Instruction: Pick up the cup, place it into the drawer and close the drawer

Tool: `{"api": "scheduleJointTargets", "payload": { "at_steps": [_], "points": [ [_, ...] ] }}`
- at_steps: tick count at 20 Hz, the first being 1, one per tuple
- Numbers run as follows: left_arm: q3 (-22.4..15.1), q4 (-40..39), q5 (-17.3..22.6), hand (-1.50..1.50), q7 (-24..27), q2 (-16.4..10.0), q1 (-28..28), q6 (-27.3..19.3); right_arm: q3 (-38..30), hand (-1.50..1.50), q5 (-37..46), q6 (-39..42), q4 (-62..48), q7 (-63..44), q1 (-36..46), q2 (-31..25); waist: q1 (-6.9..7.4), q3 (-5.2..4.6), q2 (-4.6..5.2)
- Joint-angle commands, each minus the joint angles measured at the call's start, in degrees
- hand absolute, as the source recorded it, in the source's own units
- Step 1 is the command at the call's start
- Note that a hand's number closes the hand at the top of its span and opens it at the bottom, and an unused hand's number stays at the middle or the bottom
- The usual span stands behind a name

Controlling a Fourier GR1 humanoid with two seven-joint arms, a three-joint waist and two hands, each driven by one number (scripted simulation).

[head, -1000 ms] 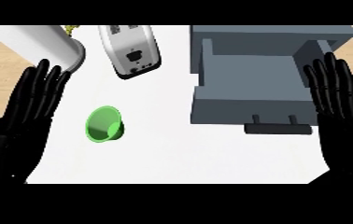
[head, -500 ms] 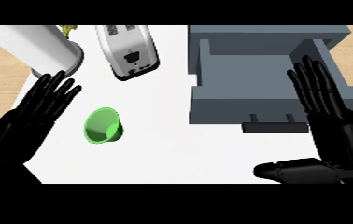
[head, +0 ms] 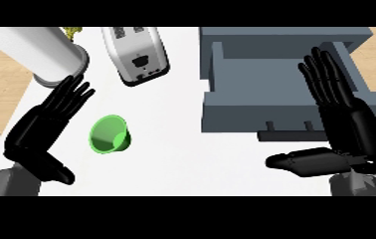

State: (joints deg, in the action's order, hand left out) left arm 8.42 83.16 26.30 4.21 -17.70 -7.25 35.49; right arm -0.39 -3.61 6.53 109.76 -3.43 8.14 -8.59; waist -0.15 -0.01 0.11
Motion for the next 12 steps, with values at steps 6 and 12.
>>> {"api": "scheduleJointTargets", "payload": {
  "at_steps": [6, 12],
  "points": [
    [1.4, -22.0, -15.0, -1.5, 15.3, 0.0, -6.2, 2.2, -0.9, -1.5, 0.3, 0.8, 0.3, -0.4, 1.7, 0.0, -0.21, -0.02, -0.04],
    [1.3, -39.8, -23.0, -1.5, 28.0, -2.0, -10.8, 2.4, -3.4, -1.5, -0.8, -0.5, -4.5, -2.8, 10.4, -0.6, -0.41, -0.1, 0.26]
  ]
}}
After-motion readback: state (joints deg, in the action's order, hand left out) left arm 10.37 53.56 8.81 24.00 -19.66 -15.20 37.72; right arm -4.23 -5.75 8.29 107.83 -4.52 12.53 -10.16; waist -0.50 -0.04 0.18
